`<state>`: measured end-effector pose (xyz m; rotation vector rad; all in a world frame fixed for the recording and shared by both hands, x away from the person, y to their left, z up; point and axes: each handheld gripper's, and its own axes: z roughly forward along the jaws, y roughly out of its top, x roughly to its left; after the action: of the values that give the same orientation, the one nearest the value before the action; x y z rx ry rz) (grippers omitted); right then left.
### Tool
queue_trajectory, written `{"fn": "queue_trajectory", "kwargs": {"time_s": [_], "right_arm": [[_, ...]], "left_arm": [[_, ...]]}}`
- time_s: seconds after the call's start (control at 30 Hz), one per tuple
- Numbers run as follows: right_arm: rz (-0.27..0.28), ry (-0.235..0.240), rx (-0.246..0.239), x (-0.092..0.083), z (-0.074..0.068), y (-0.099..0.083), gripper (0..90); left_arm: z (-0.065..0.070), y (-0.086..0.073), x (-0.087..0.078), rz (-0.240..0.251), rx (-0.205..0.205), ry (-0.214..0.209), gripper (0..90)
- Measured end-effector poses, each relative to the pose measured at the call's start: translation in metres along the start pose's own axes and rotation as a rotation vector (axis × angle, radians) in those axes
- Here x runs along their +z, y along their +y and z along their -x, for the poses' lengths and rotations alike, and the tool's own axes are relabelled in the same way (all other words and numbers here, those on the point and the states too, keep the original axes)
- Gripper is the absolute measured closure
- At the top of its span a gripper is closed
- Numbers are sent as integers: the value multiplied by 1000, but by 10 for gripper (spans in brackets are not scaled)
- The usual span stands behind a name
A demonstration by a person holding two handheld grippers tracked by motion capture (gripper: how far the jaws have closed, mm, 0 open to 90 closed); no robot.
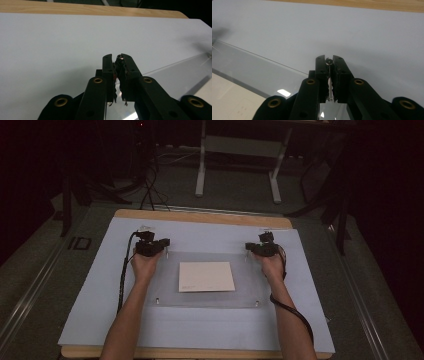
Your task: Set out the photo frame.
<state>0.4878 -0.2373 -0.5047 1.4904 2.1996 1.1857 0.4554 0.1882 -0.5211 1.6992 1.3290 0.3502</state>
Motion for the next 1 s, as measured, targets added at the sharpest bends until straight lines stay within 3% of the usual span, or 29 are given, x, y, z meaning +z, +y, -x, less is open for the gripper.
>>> {"fn": "queue_trajectory", "kwargs": {"time_s": [0.47, 0.57, 0.83, 1.0], "right_arm": [[-41, 1, 40, 7, 4, 12, 851], [-42, 0, 43, 8, 5, 12, 851], [-39, -17, 11, 7, 2, 12, 843], [-31, -14, -20, 2, -1, 11, 758]], "left_arm": [[-2, 8, 12, -27, -97, 21, 835], [-1, 10, 13, -40, -97, 30, 836], [-1, 11, 14, -47, -115, 37, 833], [-2, 10, 15, -43, -130, 29, 830]]}}
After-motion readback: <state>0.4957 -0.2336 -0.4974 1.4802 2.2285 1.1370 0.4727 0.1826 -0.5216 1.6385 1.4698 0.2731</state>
